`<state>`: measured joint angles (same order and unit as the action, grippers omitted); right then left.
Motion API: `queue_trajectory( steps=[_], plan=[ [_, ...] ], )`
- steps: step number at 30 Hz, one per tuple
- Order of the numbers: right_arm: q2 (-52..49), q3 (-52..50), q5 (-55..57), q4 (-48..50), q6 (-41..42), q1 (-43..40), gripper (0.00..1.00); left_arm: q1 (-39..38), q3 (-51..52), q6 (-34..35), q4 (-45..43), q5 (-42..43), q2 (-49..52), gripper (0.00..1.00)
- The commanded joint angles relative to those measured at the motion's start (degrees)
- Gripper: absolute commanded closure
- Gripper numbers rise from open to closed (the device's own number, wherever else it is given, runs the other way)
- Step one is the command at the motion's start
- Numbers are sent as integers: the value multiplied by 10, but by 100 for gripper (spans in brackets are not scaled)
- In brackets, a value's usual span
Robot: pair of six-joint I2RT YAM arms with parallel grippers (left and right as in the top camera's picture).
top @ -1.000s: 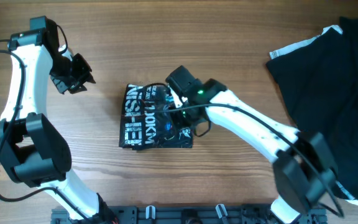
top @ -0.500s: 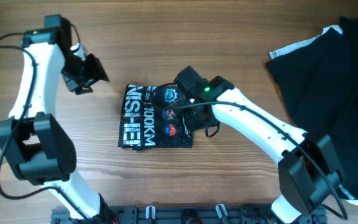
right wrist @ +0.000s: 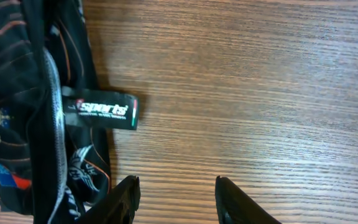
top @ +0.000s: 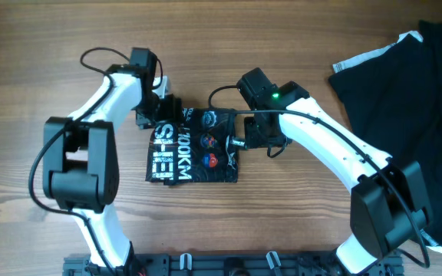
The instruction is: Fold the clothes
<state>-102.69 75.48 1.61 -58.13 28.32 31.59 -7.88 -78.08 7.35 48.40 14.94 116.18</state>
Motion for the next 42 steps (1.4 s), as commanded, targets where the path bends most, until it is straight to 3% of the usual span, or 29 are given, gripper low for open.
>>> queue_trajectory(
  steps=[1, 7, 11, 24, 28, 30, 31, 32, 33, 38, 42],
  plan=[
    [-2, -2, 10, 0, 7, -1, 56, -3, 10, -12, -5, -3, 25, 24],
    [-2, -2, 10, 0, 5, -1, 55, 5, -24, -11, 40, -119, 0, 17],
    [-2, -2, 10, 3, 6, -1, 55, 5, -37, -8, 39, -99, -49, 10],
    [-3, -2, 10, 4, 3, -1, 53, 7, 8, -7, -6, -108, -27, 13],
    [-3, -2, 10, 4, 3, -1, 52, 7, 69, -10, -74, -75, -26, 25],
    [-3, -2, 10, 3, 3, -1, 52, 7, 92, -12, -102, -30, -26, 40],
    [-3, -2, 10, 3, 3, -1, 52, 7, 97, -12, -106, -20, -26, 50],
    [-3, -2, 10, 1, 3, -1, 52, 7, 97, -12, -106, -19, -26, 69],
    [-3, -2, 10, -3, 3, -1, 52, 7, 97, -12, -110, -30, -26, 96],
    [-3, -2, 10, -9, 3, -1, 52, 58, 74, 7, -138, -58, -26, 96],
    [-3, -2, 10, -7, 3, -1, 52, 189, -22, 51, -145, -58, -26, 96]
  ],
)
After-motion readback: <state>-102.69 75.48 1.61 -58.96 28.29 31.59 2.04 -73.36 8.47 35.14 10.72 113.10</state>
